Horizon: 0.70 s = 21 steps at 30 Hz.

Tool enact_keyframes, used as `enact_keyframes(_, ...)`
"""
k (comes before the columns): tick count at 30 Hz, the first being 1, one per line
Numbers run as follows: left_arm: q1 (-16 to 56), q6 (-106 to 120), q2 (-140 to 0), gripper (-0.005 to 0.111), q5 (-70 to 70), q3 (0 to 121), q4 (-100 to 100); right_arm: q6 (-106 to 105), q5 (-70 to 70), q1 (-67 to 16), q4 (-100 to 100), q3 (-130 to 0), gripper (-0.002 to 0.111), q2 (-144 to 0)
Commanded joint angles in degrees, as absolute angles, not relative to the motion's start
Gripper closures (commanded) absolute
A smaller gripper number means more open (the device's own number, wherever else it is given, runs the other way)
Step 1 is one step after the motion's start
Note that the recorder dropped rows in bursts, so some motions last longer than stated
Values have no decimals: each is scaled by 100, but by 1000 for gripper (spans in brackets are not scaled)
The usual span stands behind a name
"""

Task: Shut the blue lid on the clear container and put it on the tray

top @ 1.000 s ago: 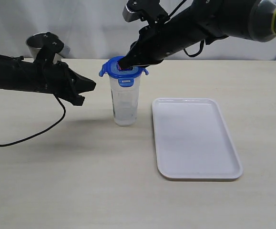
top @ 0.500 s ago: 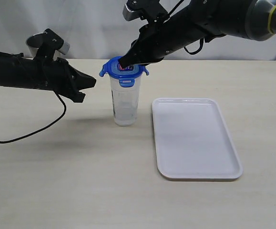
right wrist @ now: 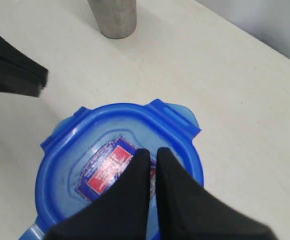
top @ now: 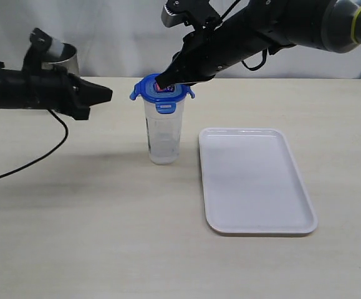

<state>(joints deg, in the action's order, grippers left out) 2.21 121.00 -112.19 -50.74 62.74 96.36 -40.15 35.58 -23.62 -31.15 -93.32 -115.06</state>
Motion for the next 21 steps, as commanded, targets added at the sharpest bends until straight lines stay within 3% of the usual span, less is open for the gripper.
enact_keyframes(1,-99,12283,-11204,107,-6535,6304,9922,-3996,3933,-2384,-2741,-9228,104,-11663)
enact_keyframes(21,606,12283,-11228,107,-5180,6318,9995,-3957,3955,-2384,-2754,-9228,104,-11663)
